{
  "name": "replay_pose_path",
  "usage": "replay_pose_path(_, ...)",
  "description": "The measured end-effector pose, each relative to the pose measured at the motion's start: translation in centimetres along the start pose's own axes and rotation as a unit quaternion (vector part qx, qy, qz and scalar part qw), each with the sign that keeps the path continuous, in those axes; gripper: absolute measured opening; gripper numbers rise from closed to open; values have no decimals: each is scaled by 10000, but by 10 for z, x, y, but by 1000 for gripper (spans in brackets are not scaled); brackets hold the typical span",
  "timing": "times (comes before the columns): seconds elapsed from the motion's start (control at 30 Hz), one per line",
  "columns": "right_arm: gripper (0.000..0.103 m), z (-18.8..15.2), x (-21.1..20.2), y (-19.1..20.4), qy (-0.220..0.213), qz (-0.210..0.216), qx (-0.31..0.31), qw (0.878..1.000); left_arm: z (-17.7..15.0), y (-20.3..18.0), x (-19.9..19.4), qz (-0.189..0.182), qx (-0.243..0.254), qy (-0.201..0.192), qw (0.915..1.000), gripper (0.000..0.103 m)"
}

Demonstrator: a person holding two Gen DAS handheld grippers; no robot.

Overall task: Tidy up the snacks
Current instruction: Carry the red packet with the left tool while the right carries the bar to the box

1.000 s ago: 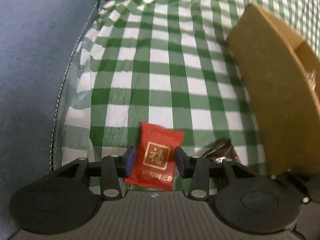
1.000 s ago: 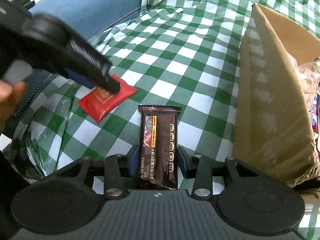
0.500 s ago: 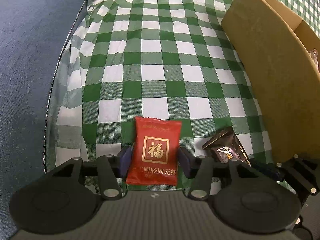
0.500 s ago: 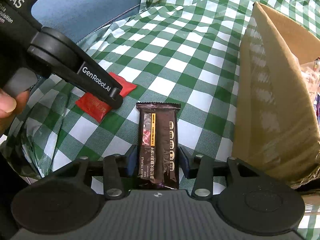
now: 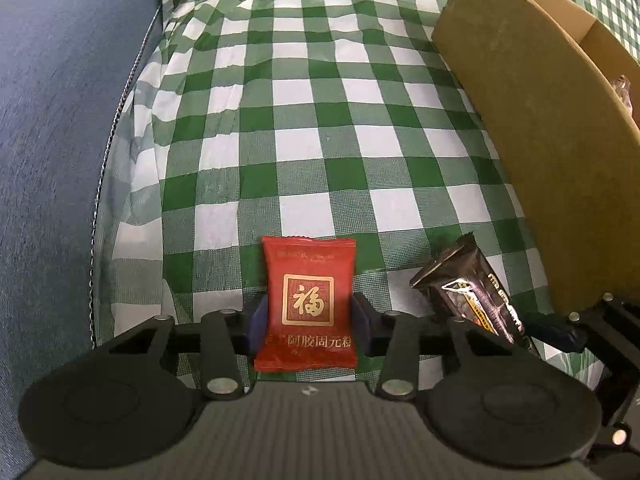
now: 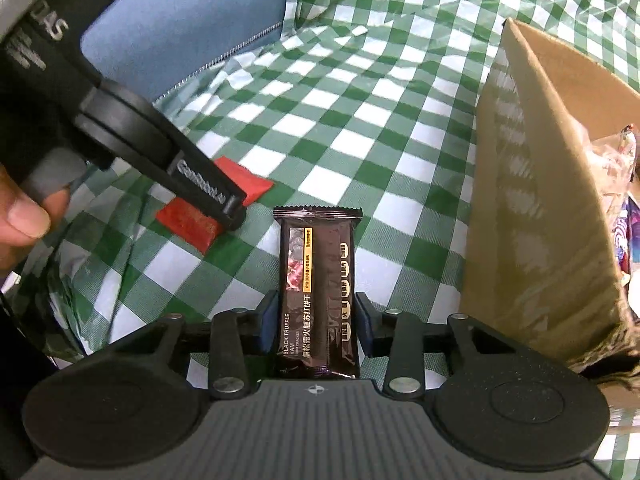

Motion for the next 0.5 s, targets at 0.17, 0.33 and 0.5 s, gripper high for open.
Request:
replay_pose_path(0.17, 41, 6, -16, 6, -310, -4, 10, 9995, 5, 2, -15, -57, -134, -345, 9993, 46)
replay_pose_path(0.33, 41, 15, -43, 17, -873, 5, -173, 9960, 14, 9, -54, -253, -471, -1220, 9911, 46)
replay_pose_path(0.5, 41, 32, -86, 18, -1495, 275, -138, 9883, 16, 12, -97, -312, -620, -2088, 9755, 46)
Point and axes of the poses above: each gripper's, at about its wrist camera, not at the fingertips, and x roughly the way its jaws point, y to its left, z to its top, the point moved 8 cm from there along x, roughly the way its jaws point, and after that the axes turned 1 degree about -y, right-handed, at the moved point
